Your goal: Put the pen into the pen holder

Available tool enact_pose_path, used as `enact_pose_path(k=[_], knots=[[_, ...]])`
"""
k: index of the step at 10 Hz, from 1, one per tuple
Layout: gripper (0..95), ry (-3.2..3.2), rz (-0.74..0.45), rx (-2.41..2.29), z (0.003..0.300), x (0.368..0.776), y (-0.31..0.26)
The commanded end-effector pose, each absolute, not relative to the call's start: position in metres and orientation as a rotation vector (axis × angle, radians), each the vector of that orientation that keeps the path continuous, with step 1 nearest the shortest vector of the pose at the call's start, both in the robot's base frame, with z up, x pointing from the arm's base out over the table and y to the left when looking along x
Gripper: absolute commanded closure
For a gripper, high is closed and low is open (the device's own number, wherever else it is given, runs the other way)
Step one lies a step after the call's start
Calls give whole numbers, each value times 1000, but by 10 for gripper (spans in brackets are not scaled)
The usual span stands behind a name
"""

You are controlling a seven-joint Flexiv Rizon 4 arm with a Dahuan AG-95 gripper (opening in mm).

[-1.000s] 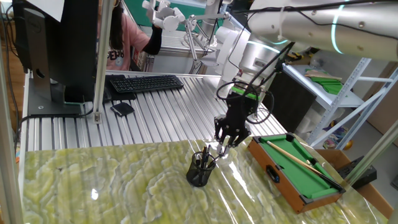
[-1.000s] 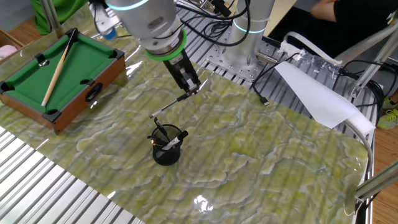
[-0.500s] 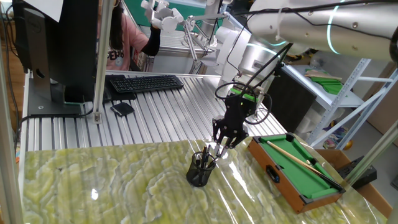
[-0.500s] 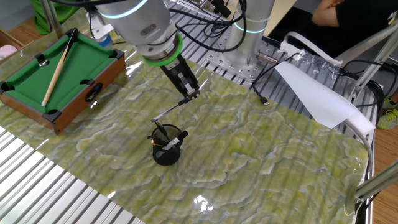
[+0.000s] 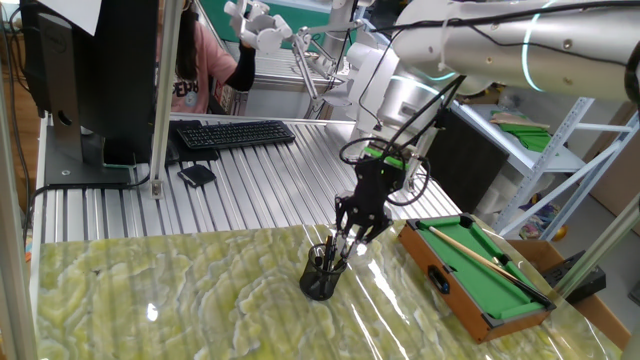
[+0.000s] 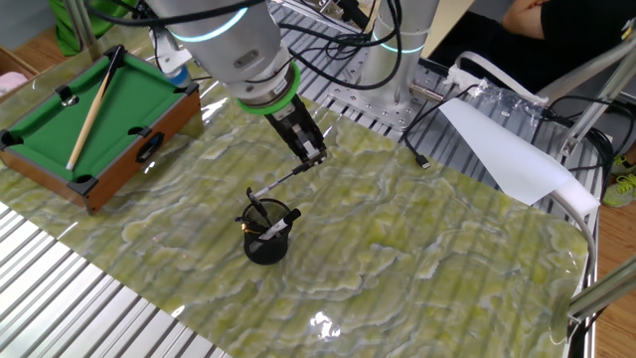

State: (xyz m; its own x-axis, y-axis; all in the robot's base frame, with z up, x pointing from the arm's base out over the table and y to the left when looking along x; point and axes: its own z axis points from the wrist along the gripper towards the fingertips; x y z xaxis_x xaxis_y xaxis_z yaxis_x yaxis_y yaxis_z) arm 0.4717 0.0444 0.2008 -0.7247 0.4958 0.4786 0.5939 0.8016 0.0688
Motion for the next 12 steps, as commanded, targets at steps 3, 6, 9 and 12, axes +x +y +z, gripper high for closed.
enact_pose_path(k=[3,6,9,12], knots=[[950,-2487,-319,-841,193,480,50],[950,-2418,-348,-854,188,483,53],[950,-2375,-387,-879,184,485,55],[950,-2335,-416,-896,180,488,58]])
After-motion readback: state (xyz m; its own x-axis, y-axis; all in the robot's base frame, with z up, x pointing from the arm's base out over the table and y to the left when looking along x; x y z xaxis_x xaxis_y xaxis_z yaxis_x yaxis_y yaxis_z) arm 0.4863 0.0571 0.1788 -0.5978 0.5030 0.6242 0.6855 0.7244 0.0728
